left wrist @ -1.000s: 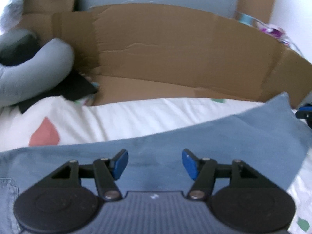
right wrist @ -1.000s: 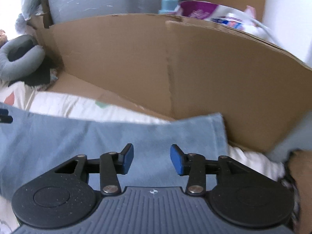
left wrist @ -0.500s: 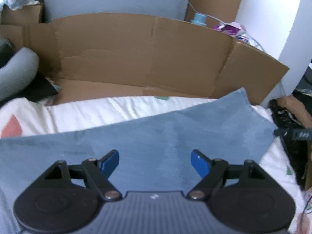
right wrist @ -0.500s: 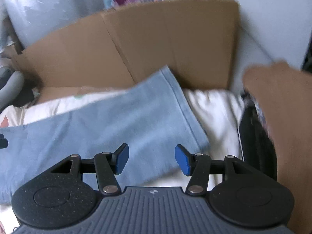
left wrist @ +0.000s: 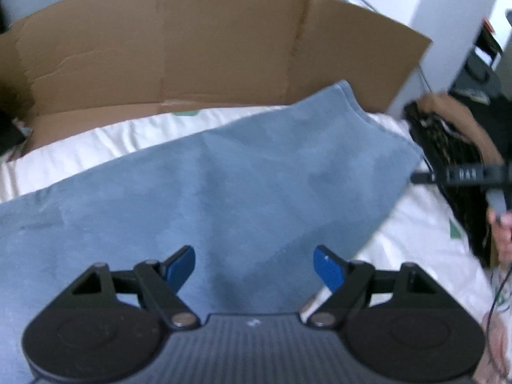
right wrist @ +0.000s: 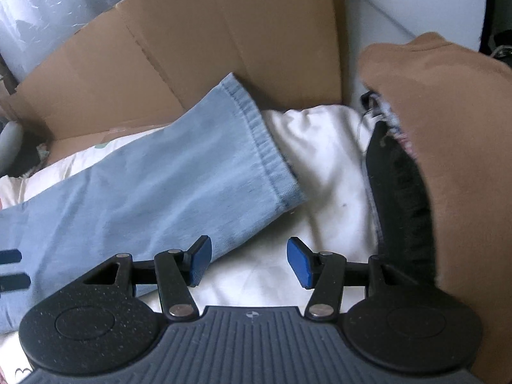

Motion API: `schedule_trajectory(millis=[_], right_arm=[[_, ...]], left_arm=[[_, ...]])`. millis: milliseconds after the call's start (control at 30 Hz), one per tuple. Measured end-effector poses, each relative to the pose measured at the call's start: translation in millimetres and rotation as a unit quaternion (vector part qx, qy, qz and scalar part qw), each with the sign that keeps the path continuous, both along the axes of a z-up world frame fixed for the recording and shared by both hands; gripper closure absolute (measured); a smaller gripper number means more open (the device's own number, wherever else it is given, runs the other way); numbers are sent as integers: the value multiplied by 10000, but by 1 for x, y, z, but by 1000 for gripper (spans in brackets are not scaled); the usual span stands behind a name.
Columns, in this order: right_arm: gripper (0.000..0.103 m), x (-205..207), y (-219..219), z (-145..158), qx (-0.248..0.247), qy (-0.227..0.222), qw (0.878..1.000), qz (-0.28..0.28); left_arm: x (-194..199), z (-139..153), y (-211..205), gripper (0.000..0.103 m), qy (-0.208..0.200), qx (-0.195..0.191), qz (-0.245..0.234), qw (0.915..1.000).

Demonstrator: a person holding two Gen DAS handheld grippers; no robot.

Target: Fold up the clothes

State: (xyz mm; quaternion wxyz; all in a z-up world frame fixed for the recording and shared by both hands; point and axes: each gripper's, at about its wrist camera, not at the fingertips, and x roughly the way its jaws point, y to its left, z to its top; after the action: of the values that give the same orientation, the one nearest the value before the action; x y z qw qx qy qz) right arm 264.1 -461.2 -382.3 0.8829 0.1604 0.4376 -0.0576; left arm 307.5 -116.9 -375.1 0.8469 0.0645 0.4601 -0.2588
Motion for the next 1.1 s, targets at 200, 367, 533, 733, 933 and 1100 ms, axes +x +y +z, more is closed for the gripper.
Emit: schedule_trajectory(millis=[200, 367, 533, 733, 933, 1100], right_arm=[[43, -17, -6, 19, 226, -132, 9993, 264], [43, -25, -6, 17, 315, -156, 9983, 461], [43, -34, -4, 11, 454, -246, 9970, 585], [43, -47, -11, -2, 732, -332, 9956, 477], [43, -53, -12, -2, 714, -370, 9940, 746], [44, -58, -14, -1, 694, -367, 9925, 942]], left_arm=[[-6, -1, -32, 23, 134, 58, -162, 9998], [-9, 10, -68, 23, 32, 301, -612, 9977], [4, 2, -108, 23, 82, 374, -983, 9944], [3, -18, -157, 25, -98, 469, -1595, 9860], [2, -35, -182, 24, -210, 609, -1819, 9812], [4, -50, -190, 21, -525, 821, -1795, 9789]])
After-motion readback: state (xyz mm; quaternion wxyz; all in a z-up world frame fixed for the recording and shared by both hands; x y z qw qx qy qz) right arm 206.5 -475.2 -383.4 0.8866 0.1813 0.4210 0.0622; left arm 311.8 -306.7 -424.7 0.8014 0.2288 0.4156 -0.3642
